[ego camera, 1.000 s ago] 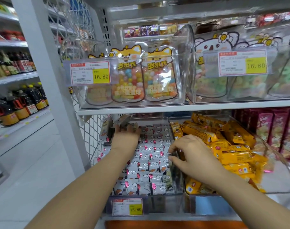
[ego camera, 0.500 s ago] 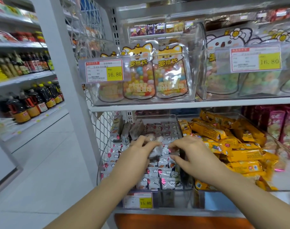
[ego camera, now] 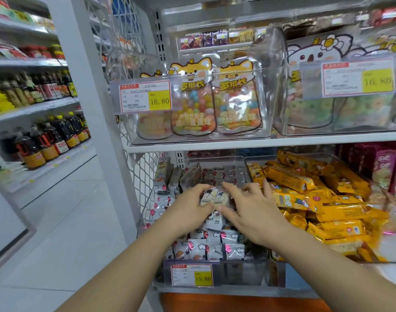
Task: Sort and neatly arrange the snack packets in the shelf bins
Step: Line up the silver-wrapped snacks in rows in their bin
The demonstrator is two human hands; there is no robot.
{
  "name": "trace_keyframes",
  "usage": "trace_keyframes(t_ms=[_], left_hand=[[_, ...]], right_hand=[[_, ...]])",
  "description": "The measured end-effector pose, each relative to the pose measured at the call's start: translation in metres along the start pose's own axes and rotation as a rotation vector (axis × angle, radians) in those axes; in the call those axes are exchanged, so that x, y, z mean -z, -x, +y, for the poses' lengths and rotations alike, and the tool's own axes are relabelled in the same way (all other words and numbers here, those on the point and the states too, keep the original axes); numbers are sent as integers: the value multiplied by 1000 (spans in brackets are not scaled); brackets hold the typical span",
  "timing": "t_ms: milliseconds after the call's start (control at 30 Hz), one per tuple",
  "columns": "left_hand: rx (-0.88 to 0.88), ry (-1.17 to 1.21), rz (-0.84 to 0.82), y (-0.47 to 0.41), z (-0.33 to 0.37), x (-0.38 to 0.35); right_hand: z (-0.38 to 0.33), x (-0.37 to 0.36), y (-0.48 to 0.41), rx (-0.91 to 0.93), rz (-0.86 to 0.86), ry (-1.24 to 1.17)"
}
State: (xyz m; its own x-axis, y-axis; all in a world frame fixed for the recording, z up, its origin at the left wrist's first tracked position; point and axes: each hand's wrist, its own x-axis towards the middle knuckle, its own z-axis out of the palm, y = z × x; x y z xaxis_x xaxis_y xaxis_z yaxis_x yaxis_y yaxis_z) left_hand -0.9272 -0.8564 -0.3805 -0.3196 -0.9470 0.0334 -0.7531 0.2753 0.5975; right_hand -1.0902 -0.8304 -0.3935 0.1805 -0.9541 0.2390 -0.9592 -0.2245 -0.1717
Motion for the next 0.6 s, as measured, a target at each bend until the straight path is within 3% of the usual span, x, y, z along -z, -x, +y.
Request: trace_keyframes(t_ms=[200, 467, 600], left_hand=[[56, 339, 53, -8, 2, 5], [-149, 525, 199, 11, 32, 15], [-165, 560, 237, 17, 42, 8]], right_hand=[[3, 4, -11, -54, -6, -160], [7, 33, -10, -69, 213, -825], [26, 57, 3, -55, 281, -791]])
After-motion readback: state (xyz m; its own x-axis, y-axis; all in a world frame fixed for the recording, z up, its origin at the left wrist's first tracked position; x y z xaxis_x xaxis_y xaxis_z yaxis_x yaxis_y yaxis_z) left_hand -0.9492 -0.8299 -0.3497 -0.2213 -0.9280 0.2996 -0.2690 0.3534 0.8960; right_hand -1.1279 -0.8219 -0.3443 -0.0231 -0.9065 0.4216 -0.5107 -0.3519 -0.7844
